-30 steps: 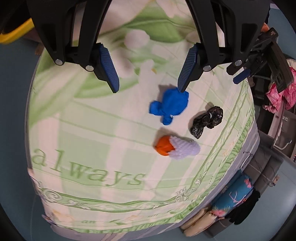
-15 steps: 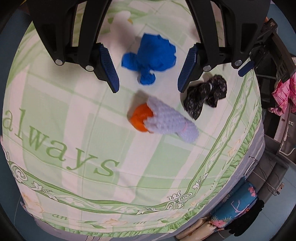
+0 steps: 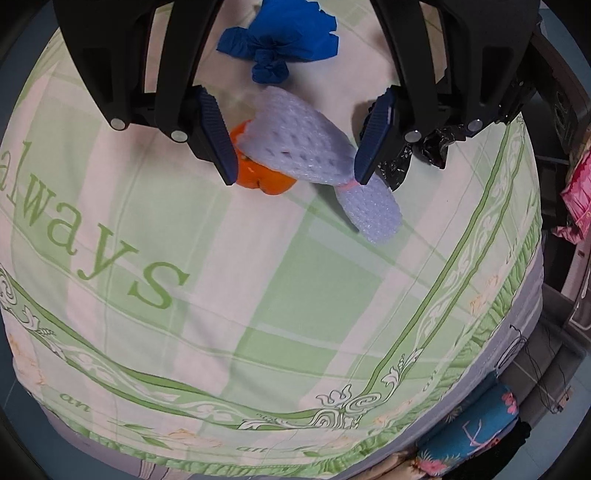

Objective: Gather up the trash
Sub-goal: 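Move both open tools back over the remaining trash on the bed, then grasp the black plastic bag with the left tool while the right tool grasps the white foam net, then carry the black bag and white foam net over the yellow-rimmed bin with both tools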

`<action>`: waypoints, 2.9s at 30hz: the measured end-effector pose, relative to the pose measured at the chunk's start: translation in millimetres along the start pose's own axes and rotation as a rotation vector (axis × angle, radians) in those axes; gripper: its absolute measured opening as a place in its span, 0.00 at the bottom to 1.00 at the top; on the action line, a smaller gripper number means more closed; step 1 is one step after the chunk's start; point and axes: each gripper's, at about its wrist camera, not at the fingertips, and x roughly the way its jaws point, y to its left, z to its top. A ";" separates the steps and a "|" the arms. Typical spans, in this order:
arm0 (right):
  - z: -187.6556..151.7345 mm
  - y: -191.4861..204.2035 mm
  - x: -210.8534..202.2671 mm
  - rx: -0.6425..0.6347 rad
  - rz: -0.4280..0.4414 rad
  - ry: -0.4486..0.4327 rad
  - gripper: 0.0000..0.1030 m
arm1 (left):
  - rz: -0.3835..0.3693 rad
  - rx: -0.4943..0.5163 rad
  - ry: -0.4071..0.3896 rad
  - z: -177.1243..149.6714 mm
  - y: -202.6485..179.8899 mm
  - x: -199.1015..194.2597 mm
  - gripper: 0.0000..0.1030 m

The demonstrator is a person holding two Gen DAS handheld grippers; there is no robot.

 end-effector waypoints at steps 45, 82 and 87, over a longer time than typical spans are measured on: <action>-44.3 79.3 15.7 -0.237 -0.075 0.031 0.58 | -0.085 -0.157 -0.055 -41.4 79.5 -62.8 0.26; -110.2 48.0 -62.8 -0.182 0.009 -0.009 0.28 | -0.064 -0.113 -0.110 -71.9 39.6 -115.4 0.26; -135.7 37.5 -84.4 -0.160 0.033 -0.020 0.28 | -0.070 -0.092 -0.115 -87.4 23.2 -127.7 0.26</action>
